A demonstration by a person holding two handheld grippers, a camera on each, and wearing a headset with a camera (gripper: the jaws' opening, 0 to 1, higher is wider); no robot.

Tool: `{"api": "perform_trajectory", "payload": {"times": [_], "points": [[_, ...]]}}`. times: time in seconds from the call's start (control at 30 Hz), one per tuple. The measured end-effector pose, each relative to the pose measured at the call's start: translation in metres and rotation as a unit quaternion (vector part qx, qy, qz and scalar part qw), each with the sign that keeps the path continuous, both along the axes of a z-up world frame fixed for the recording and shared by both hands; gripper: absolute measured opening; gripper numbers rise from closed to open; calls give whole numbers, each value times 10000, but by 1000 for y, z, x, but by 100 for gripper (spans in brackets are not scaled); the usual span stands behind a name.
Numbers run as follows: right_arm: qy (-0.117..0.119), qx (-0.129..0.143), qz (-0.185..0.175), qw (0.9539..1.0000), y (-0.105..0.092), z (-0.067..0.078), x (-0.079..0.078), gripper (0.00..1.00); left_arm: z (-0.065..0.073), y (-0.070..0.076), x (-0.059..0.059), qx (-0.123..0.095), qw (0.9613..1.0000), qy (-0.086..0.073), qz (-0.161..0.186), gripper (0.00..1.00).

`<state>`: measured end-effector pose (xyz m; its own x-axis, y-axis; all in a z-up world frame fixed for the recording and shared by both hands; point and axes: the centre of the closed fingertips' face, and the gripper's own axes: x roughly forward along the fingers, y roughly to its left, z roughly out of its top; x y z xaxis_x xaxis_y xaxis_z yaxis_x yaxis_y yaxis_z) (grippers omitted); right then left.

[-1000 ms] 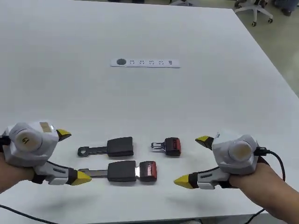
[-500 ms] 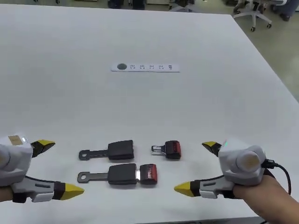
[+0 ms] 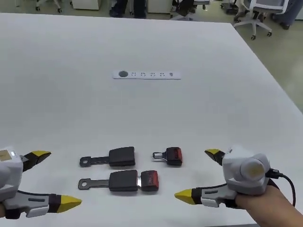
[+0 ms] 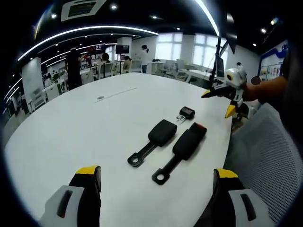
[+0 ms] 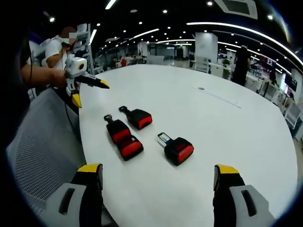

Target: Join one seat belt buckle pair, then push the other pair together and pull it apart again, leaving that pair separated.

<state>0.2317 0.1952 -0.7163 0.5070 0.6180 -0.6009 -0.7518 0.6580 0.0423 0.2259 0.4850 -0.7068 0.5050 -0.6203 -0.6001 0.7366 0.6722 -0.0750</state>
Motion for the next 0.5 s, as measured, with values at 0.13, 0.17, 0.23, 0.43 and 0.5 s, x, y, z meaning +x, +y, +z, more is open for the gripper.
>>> {"api": "perform_trajectory", "payload": {"times": [0.13, 0.17, 0.23, 0.43, 0.5], "points": [[10, -18, 2, 10000, 0, -2, -3, 99, 7, -4, -2, -46, 9999, -40, 79, 100], [16, -31, -2, 10000, -2, -4, -3, 99, 7, -2, -1, -47, 9999, -55, 94, 100], [19, -24, -2, 10000, 0, 0, -6, 99, 3, 3, 1, -42, 9999, -68, 116, 100], [9, -25, 10, 10000, 1, -2, -6, 99, 4, 3, -1, -69, 9999, -67, 132, 100], [5, -29, 11, 10000, 2, 1, -7, 99, 4, 2, -2, -73, 9999, -74, 121, 100]]}}
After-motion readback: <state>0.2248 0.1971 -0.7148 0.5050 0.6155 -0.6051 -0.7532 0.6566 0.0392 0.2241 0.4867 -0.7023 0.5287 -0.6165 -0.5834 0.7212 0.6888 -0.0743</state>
